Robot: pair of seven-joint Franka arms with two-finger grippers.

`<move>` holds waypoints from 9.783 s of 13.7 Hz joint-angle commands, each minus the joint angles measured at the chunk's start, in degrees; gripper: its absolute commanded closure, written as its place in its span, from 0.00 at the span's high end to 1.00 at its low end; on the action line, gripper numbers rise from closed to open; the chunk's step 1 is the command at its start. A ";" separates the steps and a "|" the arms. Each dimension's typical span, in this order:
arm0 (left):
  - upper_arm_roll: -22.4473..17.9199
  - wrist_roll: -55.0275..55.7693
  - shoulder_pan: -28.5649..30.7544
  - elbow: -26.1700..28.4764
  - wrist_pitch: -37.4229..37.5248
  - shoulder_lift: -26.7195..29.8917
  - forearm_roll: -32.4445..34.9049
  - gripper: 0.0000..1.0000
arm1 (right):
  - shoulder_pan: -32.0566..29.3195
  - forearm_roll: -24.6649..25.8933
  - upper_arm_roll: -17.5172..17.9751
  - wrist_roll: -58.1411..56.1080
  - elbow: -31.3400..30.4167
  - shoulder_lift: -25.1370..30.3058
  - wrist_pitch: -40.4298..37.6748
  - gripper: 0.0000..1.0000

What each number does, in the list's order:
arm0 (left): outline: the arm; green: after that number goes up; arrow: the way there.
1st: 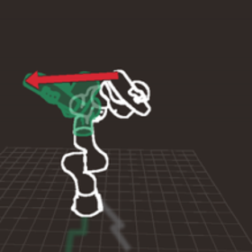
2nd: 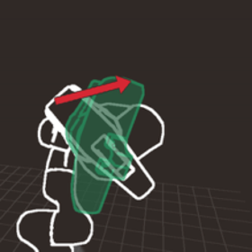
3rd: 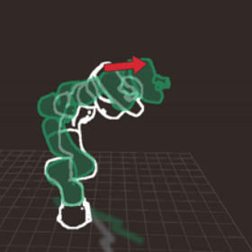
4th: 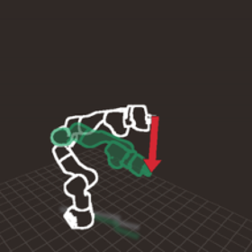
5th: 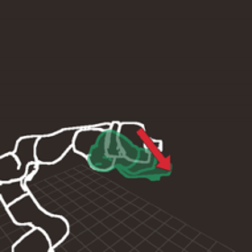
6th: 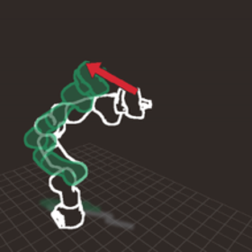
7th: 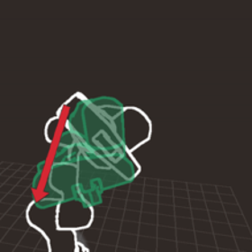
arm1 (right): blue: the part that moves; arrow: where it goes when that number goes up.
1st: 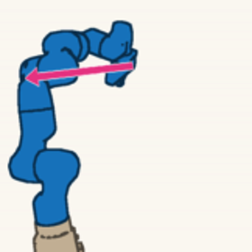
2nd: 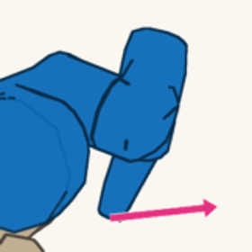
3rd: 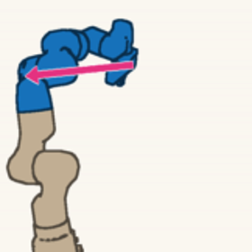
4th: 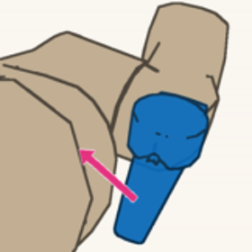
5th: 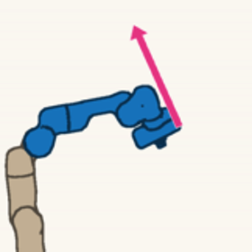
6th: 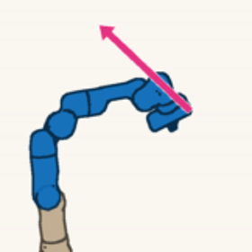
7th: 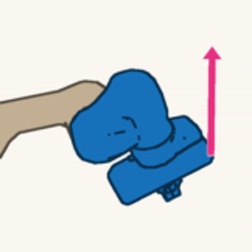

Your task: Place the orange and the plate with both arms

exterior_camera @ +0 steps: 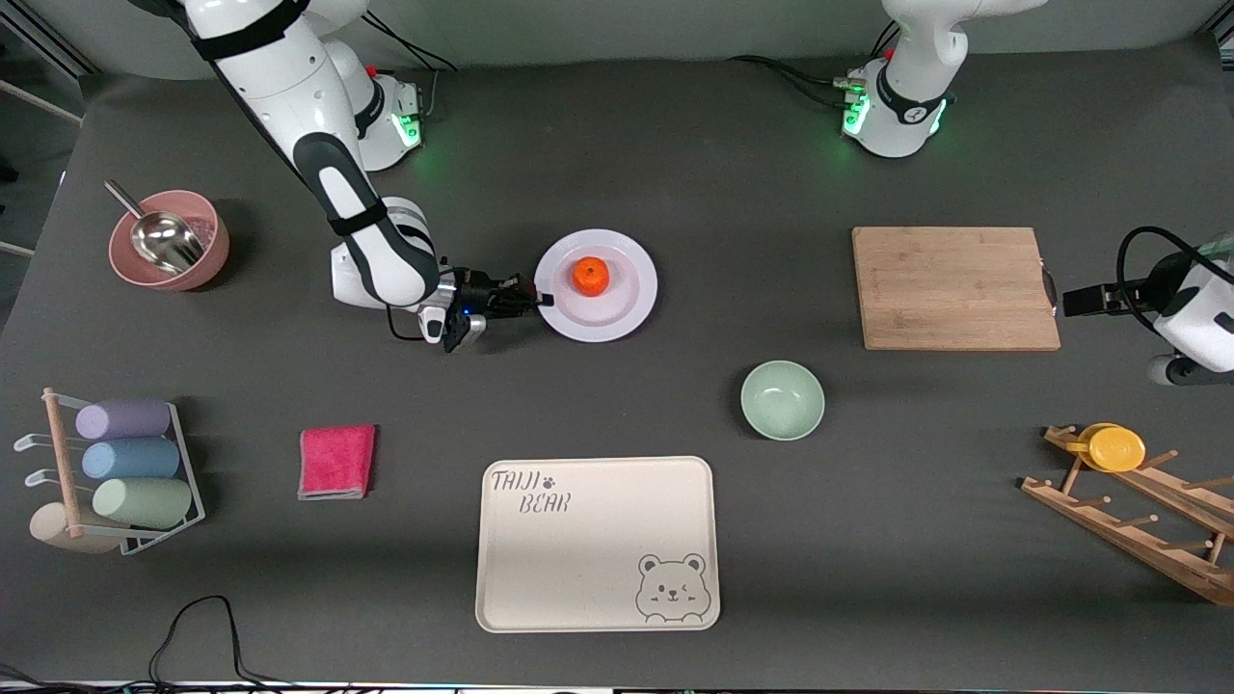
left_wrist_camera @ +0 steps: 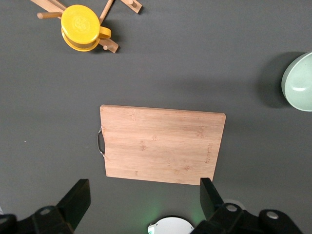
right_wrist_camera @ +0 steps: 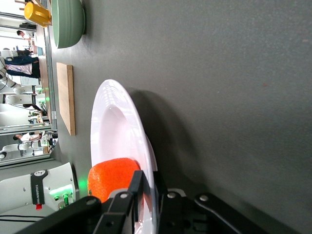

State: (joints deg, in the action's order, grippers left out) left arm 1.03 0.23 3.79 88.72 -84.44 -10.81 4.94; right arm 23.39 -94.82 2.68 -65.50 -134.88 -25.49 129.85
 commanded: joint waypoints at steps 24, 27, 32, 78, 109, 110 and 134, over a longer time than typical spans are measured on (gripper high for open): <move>0.20 -0.41 -1.32 1.72 -1.43 0.87 0.16 1.00 | -3.08 -1.68 -4.79 7.93 11.91 1.07 -12.86 0.00; -0.76 -0.14 -2.63 1.72 -1.51 0.87 0.16 1.00 | -4.31 -3.00 -4.79 8.20 14.64 -0.43 -13.92 0.00; -5.34 -0.14 -6.60 1.81 -1.69 0.79 0.16 1.00 | -5.90 -3.00 -4.79 13.99 19.90 -1.40 -15.94 0.00; -5.25 0.83 -6.34 11.04 -6.26 6.59 -0.20 1.00 | -8.54 2.45 -6.37 26.13 70.55 -38.93 -6.27 0.00; -5.25 0.83 -6.51 10.95 -6.52 6.41 -0.28 1.00 | -8.36 2.62 -6.37 23.23 70.81 -40.16 -6.10 0.00; -5.25 0.83 -6.51 10.95 -6.52 6.41 -0.28 1.00 | -8.28 2.54 -6.37 23.23 70.81 -40.16 -6.10 0.00; -5.25 0.83 -6.60 10.95 -6.61 6.32 -0.28 1.00 | -8.10 7.11 -6.37 22.53 70.98 -40.16 -4.87 0.00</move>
State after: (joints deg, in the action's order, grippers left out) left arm -3.60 0.16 -1.86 98.42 -90.38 -5.93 4.90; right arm 15.40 -89.17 -4.06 -42.49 -65.74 -64.87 124.01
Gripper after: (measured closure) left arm 0.000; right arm 0.916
